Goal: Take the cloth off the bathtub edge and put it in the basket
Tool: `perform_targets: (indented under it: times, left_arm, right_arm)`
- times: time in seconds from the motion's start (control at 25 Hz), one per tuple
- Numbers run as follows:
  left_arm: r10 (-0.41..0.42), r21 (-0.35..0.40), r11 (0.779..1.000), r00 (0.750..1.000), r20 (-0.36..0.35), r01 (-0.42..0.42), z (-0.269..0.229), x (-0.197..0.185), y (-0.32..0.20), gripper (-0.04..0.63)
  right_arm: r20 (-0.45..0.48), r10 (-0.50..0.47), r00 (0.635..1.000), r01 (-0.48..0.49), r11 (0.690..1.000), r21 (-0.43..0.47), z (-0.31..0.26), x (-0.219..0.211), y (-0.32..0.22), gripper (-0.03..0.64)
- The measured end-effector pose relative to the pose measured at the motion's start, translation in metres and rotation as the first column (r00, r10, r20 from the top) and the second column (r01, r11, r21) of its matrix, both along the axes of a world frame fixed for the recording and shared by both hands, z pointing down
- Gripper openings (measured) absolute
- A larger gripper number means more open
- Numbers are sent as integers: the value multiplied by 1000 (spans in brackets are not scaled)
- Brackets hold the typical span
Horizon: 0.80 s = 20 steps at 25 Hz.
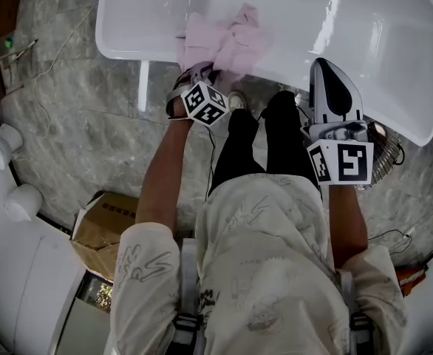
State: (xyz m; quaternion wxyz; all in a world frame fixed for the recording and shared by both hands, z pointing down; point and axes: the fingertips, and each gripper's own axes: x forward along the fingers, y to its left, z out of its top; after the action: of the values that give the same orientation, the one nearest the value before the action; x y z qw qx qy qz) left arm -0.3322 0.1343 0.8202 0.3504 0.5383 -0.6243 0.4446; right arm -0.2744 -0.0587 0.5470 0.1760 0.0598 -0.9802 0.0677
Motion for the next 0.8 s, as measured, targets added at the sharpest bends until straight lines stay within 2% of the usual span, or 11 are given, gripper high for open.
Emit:
perform_targets:
  times: [0.12,0.28,0.56,0.8]
  left_arm:
    - [-107,57,992,993,-51,110,-10,-1,-1,57]
    - [-235,146,958,967,-100,247,-29,-4,-2,52]
    - [-336,298,884,933,-128,360,-70,-9,3,52]
    - [-371,436,808,917,-146,396,-114,-14,-1,52]
  right_arm:
    - [5,4,1000,-4,1000,11,-6,2,1,-11]
    - [11,7,1000,-7,1000,24,-14,4,3,-11]
    - [16,15,1000,-15,999,41,-24,7,11,-11]
    - [27,12,1000,-13,999,34,-32,6,22,-11]
